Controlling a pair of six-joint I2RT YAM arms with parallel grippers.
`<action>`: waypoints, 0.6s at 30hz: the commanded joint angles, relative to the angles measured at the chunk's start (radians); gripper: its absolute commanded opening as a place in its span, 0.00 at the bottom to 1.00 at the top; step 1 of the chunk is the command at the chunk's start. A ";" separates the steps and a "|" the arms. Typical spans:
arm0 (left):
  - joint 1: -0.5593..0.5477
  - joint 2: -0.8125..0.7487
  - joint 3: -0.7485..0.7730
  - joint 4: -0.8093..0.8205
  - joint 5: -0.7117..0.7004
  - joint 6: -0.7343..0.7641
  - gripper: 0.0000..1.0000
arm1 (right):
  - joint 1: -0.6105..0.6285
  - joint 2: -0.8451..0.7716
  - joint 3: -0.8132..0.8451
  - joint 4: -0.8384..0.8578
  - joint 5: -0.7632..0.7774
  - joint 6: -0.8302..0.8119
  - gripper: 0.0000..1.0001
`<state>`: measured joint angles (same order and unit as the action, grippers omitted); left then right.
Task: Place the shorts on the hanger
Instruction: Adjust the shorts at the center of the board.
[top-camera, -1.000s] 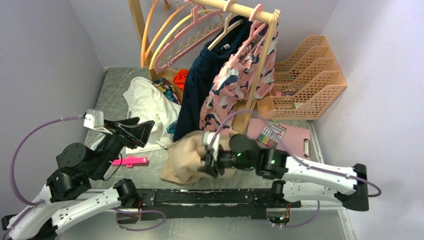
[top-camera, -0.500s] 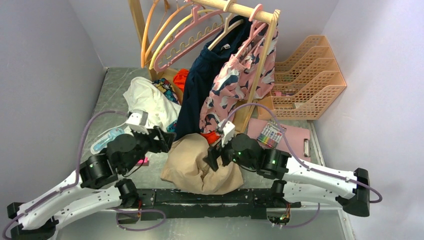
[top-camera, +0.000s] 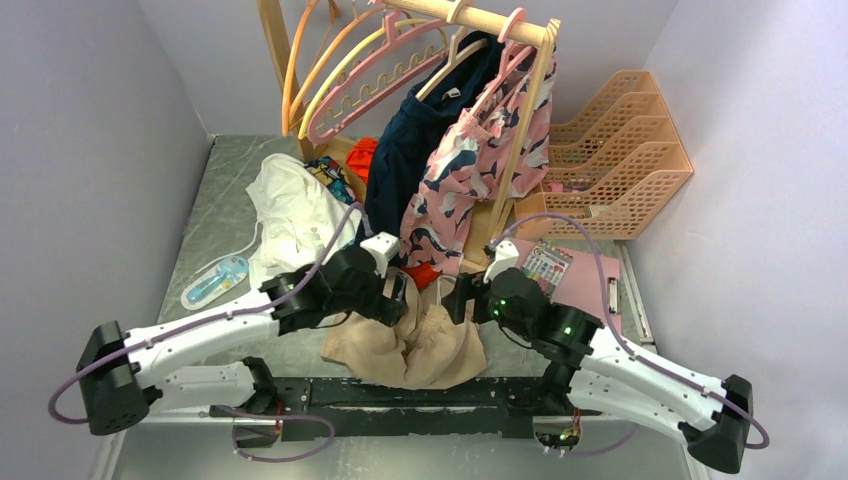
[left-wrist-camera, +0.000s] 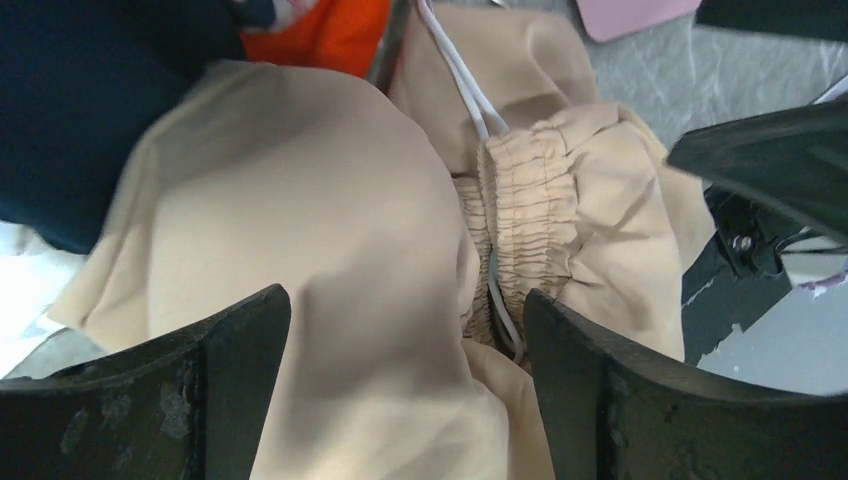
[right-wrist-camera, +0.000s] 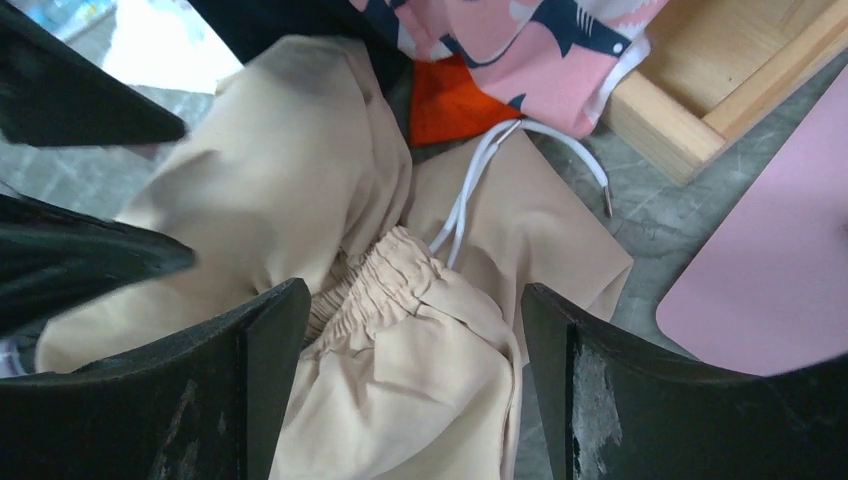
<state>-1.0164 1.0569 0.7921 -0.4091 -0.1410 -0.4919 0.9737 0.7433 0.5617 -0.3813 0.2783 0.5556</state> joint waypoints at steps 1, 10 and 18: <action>-0.011 0.061 0.044 0.069 0.104 0.043 0.92 | -0.006 -0.062 -0.014 -0.023 0.052 0.042 0.82; -0.015 0.187 -0.008 0.079 0.018 0.036 0.57 | -0.005 -0.070 -0.014 0.023 0.010 0.019 0.82; -0.015 -0.070 -0.056 0.062 -0.172 -0.048 0.07 | -0.005 0.004 0.013 0.129 -0.135 -0.078 0.79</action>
<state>-1.0256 1.1599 0.7609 -0.3710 -0.1883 -0.4915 0.9726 0.7227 0.5514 -0.3393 0.2272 0.5426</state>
